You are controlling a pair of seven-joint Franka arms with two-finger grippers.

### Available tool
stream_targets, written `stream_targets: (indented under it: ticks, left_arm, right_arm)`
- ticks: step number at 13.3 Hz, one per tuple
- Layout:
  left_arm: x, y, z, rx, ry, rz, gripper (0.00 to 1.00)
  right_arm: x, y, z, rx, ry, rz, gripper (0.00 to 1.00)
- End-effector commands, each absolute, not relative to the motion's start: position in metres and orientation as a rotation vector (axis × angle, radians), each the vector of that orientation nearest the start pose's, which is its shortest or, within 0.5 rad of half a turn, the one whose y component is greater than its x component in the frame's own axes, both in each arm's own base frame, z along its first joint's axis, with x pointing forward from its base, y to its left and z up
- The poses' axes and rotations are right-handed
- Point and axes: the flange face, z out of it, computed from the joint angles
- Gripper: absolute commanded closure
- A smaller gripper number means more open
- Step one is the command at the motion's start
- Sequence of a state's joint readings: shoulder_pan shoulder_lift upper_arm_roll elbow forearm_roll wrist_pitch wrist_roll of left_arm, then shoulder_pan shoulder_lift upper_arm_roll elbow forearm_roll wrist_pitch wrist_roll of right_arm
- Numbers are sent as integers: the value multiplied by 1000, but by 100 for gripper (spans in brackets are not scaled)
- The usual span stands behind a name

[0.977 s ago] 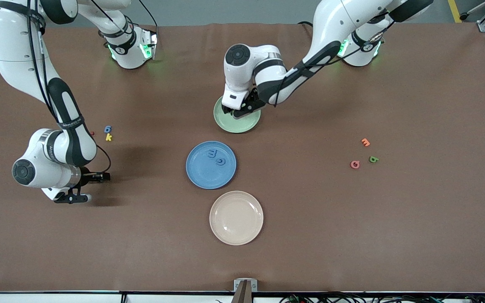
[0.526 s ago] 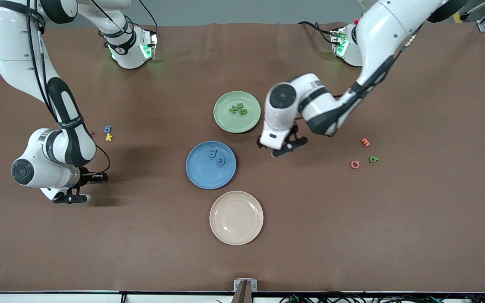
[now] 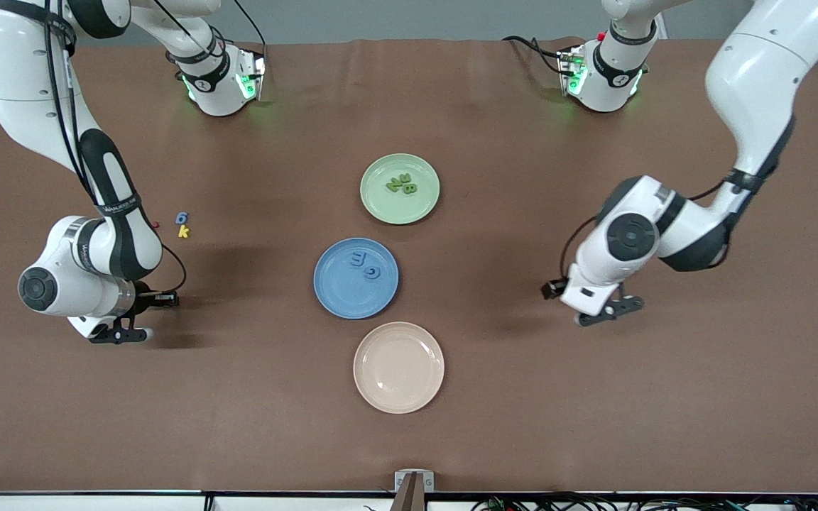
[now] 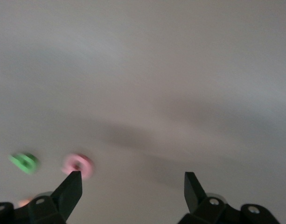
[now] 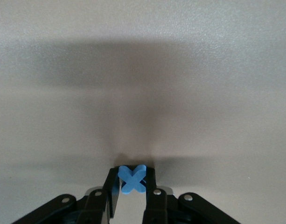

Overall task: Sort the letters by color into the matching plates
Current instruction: 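Carry the blue X toward the blue plate while the left gripper reaches b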

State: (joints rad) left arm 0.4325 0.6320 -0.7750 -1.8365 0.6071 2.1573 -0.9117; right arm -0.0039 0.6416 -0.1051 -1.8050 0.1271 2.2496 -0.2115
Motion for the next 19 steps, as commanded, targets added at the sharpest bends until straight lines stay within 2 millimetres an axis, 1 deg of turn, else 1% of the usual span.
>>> stream_targets:
  ticks: [1,2,3,4,6,7,8,9,10,11,13,14,16,17,18,19]
  left_arm:
    - [617,-94,255,-2997,-501,37,7]
    - [616,-67,251,-2984,-561,56,7]
    - [616,-45,249,-2971,-620,68,8]
    - [612,-31,244,-2958,-665,87,8]
    - [606,5,237,-2917,-819,117,10]
    - [603,0,237,-2894,-899,120,11]
    - [601,-2,237,-2852,-1008,116,12]
    - [598,-11,238,-2825,-1085,112,12]
    - [593,-21,237,-2797,-1149,118,12]
    - [588,-24,235,-2763,-1203,119,14]
    - [581,-25,229,-2700,-1310,132,15]
    - [576,-22,227,-2673,-1342,137,15]
    - [564,-8,222,-2647,-1369,142,17]
    - [557,-1,225,-2644,-1381,115,17]
    - [552,-1,226,-2653,-1393,82,17]
    - [546,-6,227,-2652,-1432,47,20]
  right_arm:
    - [623,-61,172,-3069,-58,287,83]
    - [623,-60,174,-3068,-59,289,83]
    - [624,-60,178,-3069,-58,285,83]
    - [624,-59,183,-3068,-57,289,83]
    - [627,-56,204,-3060,-69,307,83]
    - [628,-54,215,-3058,-74,309,83]
    - [629,-46,224,-3060,-74,303,83]
    - [630,-35,232,-3064,-53,304,83]
    - [628,-24,233,-3064,-29,334,83]
    - [628,-10,239,-3070,-5,338,83]
    - [625,25,246,-3079,43,368,83]
    - [626,45,250,-3087,77,376,83]
    - [625,91,256,-3105,134,361,83]
    - [626,110,260,-3113,173,346,83]
    - [625,131,264,-3118,203,333,83]
    - [625,146,267,-3121,224,320,83]
